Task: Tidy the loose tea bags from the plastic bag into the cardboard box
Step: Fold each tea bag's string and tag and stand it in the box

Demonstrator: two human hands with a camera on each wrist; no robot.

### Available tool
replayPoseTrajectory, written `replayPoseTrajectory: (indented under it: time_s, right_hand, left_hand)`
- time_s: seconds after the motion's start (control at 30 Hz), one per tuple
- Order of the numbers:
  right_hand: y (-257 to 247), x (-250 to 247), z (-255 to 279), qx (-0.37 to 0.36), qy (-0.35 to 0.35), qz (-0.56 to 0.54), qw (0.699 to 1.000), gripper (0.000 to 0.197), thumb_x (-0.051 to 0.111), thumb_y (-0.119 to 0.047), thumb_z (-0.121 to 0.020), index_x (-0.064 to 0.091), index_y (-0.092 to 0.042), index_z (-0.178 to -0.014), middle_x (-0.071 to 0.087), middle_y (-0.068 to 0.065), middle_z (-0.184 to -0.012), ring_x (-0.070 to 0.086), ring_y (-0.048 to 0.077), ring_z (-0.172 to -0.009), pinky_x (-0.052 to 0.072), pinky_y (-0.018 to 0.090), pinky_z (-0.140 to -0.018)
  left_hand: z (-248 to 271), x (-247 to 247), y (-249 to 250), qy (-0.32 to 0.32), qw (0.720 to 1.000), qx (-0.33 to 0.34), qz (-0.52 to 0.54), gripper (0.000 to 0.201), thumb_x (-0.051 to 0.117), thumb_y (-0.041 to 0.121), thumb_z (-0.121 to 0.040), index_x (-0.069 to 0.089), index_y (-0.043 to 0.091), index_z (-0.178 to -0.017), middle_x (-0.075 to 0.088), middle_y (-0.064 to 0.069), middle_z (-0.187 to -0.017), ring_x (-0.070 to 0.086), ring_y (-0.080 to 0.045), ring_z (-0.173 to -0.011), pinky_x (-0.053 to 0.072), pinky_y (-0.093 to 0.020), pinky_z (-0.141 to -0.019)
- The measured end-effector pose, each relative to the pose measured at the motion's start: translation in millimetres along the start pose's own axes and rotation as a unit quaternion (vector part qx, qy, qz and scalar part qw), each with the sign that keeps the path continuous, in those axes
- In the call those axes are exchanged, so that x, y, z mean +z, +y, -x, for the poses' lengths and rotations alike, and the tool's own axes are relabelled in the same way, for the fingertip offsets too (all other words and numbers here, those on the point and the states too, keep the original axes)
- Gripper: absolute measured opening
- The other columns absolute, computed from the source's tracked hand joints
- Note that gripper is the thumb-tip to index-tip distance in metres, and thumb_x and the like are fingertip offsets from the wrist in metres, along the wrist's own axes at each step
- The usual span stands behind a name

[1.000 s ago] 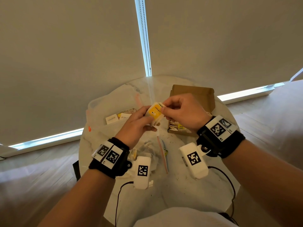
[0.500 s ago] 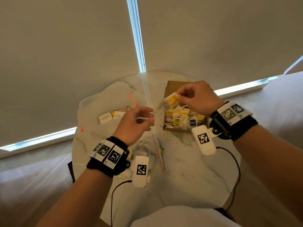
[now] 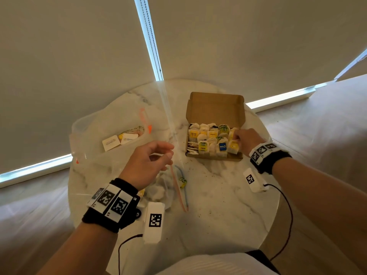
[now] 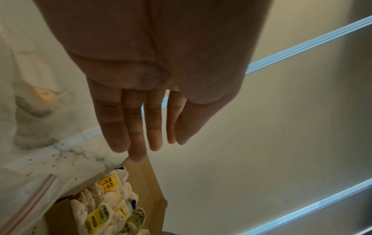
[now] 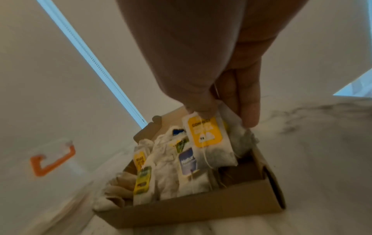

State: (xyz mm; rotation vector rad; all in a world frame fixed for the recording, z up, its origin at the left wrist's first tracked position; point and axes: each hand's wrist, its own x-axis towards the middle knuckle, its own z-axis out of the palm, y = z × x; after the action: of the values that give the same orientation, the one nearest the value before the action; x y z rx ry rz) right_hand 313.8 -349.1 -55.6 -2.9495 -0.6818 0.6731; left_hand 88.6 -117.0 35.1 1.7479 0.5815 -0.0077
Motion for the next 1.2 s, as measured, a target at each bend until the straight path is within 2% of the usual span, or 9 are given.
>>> replayPoseTrajectory:
  time_s: [0.1,0.2,0.37,0.47,0.6,0.67,0.83,1.03,1.2]
  right_hand:
    - [-9,2,-4,-0.005,0.004,0.053,0.999,0.022,0.061,-0.024,-0.094,0.059,-0.022,-0.116,0.062,0.008,-0.104,0.060,0.024,-0.088,0.042,0.031,-0.070]
    - [-17,4,-7,-0.047,-0.011,0.092,0.995,0.034,0.061,-0.018,-0.094,0.057,-0.019,-0.128,0.060,0.013,-0.120,0.060,0.030,-0.108,0.047,0.034,-0.085]
    - [-22,6,-15,-0.040,-0.032,0.036,0.998,0.011,0.054,-0.011,-0.093,0.059,-0.019,-0.098,0.061,0.013,-0.112,0.057,0.025,-0.093,0.041,0.027,-0.075]
    - [-17,2,-18,-0.007,-0.031,0.022,0.999,0.013,0.055,-0.010,-0.095,0.062,-0.012,-0.107,0.063,0.012,-0.109,0.061,0.026,-0.098,0.044,0.028,-0.076]
    - [-12,-2,-16,0.028,-0.043,0.095,0.994,0.020,0.060,-0.017,-0.094,0.060,-0.020,-0.113,0.060,0.009,-0.114,0.057,0.027,-0.108,0.045,0.035,-0.090]
    - [-10,1,-17,0.042,-0.041,0.107,0.993,0.023,0.063,-0.020,-0.092,0.061,-0.020,-0.115,0.056,0.011,-0.117,0.054,0.030,-0.111,0.043,0.037,-0.087]
    - [-16,7,-17,0.035,-0.035,0.040,0.998,0.021,0.063,-0.011,-0.090,0.064,-0.012,-0.111,0.065,0.013,-0.108,0.059,0.025,-0.087,0.050,0.033,-0.078]
    - [1,1,-11,-0.002,-0.036,0.022,0.999,0.030,0.069,-0.012,-0.086,0.066,-0.035,-0.105,0.059,-0.008,-0.102,0.060,0.020,-0.094,0.049,0.029,-0.083]
    - [4,-6,-3,-0.037,-0.083,0.069,0.993,0.044,0.074,-0.027,-0.081,0.059,-0.045,-0.118,0.061,-0.002,-0.114,0.059,0.022,-0.103,0.049,0.037,-0.095]
  left_hand:
    - [-2,-1,0,0.002,1.000,-0.003,-0.003,0.015,0.065,0.008,-0.093,0.070,0.017,-0.102,0.073,-0.004,-0.096,0.072,-0.016,-0.080,0.057,-0.026,-0.067]
    - [-5,-3,0,0.002,1.000,-0.003,-0.004,0.015,0.065,0.007,-0.093,0.070,0.019,-0.101,0.073,-0.004,-0.096,0.072,-0.018,-0.081,0.057,-0.028,-0.068]
    - [-7,-5,0,0.008,1.000,-0.007,-0.006,0.016,0.065,0.008,-0.092,0.070,0.019,-0.103,0.073,-0.003,-0.098,0.072,-0.019,-0.083,0.059,-0.033,-0.072]
    - [-7,-7,-1,0.008,1.000,-0.008,-0.009,0.016,0.065,0.008,-0.092,0.070,0.019,-0.103,0.072,-0.002,-0.097,0.072,-0.019,-0.083,0.059,-0.033,-0.072]
    - [-9,-7,-2,0.008,1.000,-0.010,-0.010,0.016,0.065,0.008,-0.092,0.070,0.019,-0.103,0.072,0.000,-0.098,0.072,-0.018,-0.082,0.058,-0.030,-0.070]
    - [-8,-6,-1,0.006,1.000,-0.012,-0.009,0.016,0.065,0.008,-0.092,0.070,0.019,-0.103,0.072,0.000,-0.099,0.072,-0.018,-0.083,0.058,-0.030,-0.070]
    - [-8,-7,-2,0.009,1.000,-0.013,-0.009,0.016,0.065,0.008,-0.092,0.070,0.018,-0.104,0.072,-0.003,-0.098,0.072,-0.017,-0.082,0.059,-0.033,-0.072]
    - [-8,-11,-6,0.019,1.000,-0.016,-0.005,0.017,0.065,0.007,-0.092,0.071,0.017,-0.104,0.073,-0.004,-0.097,0.072,-0.018,-0.081,0.058,-0.033,-0.071]
    - [-10,-7,-7,0.013,1.000,-0.016,-0.011,0.016,0.065,0.007,-0.092,0.070,0.017,-0.103,0.073,-0.004,-0.097,0.072,-0.018,-0.082,0.059,-0.033,-0.071]
